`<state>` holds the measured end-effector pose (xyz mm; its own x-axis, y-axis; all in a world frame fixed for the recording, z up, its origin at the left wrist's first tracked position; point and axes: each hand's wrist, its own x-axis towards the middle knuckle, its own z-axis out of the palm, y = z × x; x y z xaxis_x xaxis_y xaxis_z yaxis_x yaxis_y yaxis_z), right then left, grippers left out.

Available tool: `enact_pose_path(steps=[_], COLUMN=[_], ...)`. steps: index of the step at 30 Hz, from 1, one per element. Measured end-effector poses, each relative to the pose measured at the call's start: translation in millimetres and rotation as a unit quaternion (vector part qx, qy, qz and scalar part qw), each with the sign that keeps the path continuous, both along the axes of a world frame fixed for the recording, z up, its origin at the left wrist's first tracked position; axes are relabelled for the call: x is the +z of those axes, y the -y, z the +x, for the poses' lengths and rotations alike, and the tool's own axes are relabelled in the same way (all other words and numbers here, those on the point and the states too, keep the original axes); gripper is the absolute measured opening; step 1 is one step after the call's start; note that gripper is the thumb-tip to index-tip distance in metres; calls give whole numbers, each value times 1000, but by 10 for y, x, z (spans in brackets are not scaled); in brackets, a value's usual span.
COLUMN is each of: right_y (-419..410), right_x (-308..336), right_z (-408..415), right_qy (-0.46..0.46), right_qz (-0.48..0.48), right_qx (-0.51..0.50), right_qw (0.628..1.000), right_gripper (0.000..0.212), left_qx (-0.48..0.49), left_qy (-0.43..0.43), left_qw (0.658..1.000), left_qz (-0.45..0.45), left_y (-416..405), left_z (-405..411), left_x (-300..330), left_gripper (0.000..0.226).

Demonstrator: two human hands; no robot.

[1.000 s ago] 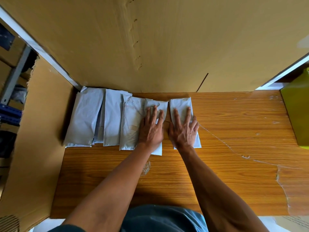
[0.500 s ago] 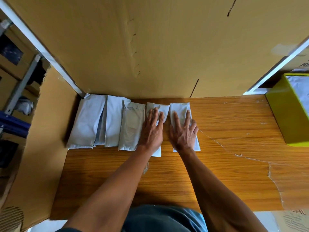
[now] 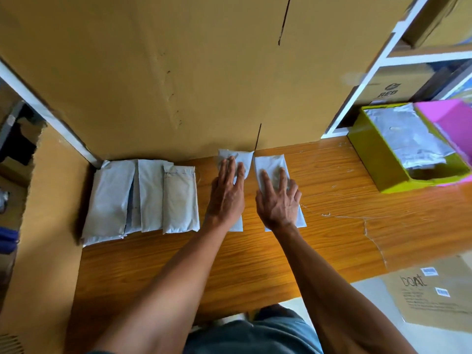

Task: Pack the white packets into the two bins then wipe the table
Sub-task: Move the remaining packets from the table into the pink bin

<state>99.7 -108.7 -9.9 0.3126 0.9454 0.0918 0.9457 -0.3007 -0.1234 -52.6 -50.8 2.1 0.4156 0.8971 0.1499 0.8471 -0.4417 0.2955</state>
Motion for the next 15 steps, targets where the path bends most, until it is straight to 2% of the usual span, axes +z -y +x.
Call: enact_pose_path(steps=[10, 15], right_y=[704, 1016], right_x=[214, 276], right_z=[701, 1185], right_qy=[7, -6], right_qz=[44, 67], right_qx=[-74, -101], right_qw=[996, 993], right_gripper=[61, 62], left_qx=[-103, -125], left_qy=[16, -12], left_qw=[995, 992], left_qz=[6, 32], left_y=[490, 809], left_z=[692, 1196], left_x=[163, 258], left_gripper=[78, 75])
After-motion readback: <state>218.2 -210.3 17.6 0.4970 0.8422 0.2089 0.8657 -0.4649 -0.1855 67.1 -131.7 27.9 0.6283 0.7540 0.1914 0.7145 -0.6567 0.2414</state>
